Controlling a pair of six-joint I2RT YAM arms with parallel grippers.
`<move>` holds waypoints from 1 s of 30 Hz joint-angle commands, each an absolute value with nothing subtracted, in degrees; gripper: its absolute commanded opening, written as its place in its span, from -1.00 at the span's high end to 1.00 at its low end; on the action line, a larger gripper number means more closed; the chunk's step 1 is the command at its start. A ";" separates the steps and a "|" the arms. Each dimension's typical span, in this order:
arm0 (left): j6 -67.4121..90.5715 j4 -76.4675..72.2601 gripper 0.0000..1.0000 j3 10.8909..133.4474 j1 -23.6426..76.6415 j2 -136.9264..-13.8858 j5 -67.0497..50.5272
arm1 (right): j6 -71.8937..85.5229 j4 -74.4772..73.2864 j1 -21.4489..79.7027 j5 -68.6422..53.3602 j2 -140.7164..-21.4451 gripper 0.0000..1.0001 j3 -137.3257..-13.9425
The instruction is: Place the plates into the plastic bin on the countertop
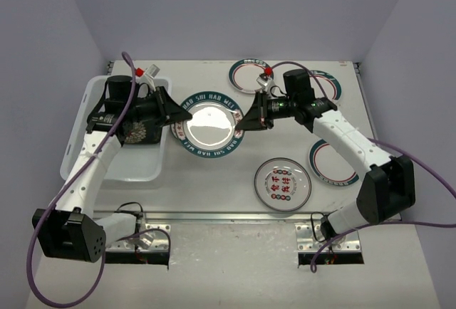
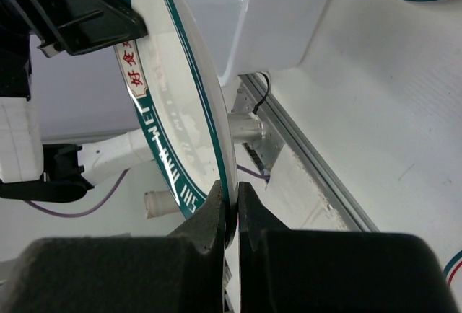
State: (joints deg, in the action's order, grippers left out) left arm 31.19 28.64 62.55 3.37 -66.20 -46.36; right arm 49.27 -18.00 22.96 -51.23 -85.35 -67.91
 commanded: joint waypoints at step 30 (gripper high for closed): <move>55.81 22.71 0.87 55.30 -24.08 -72.94 1.41 | 36.65 -26.74 16.52 -40.40 -81.73 -0.97 -60.39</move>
State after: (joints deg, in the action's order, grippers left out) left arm 53.93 34.35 57.51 -23.77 -71.24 3.58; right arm 39.31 -30.07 16.62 -37.49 -81.43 -61.02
